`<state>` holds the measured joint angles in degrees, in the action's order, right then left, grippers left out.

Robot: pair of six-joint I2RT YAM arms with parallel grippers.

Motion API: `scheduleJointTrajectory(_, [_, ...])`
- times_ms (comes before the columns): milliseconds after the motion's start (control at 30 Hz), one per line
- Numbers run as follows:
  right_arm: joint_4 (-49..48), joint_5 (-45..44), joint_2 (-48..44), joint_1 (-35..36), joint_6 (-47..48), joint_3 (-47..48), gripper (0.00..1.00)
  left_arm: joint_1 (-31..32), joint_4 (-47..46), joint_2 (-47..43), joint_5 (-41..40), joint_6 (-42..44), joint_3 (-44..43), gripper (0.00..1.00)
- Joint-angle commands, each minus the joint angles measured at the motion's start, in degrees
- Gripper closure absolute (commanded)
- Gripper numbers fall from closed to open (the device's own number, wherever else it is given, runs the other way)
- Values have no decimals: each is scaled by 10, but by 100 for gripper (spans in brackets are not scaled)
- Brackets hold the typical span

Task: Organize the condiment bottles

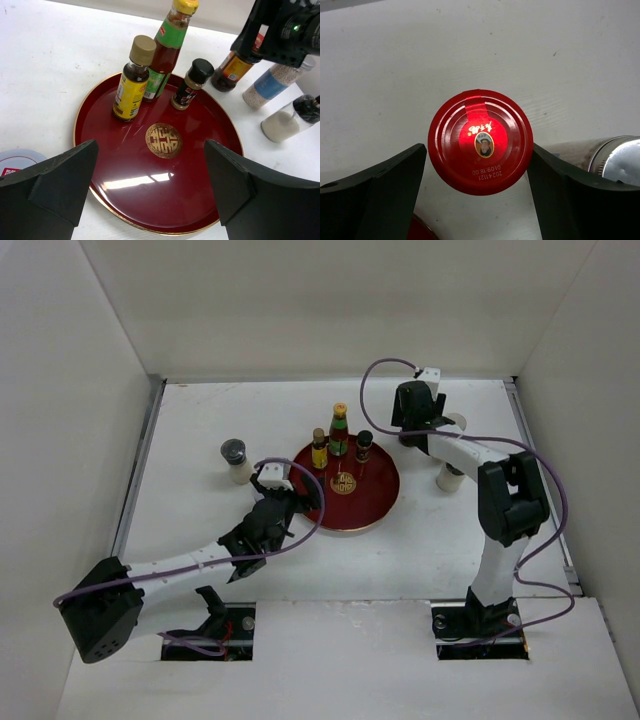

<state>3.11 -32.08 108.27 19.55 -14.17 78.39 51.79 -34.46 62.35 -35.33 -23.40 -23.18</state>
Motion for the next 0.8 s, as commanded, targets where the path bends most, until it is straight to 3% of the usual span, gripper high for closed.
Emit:
scheduleJointTrajectory(0, [-12, 19, 5, -4, -15, 39, 23, -2, -48, -18, 4, -6, 8, 13])
scheduleJointTrajectory(100, [-22, 22, -6, -5, -17, 37, 44, -5, -50, -17, 4, -6, 9, 13])
scheduleJointTrajectory(167, [-46, 14, -37, -3, -15, 21, 51, -6, -50, -18, 4, -6, 9, 13])
scheduleJointTrajectory(500, [-76, -16, -257, 58, -3, -115, 51, -11, -32, -34, -2, -3, 7, 13])
scheduleJointTrajectory(767, [-74, -16, -327, 153, -39, -212, 51, -20, 108, -56, -38, -12, -50, 13])
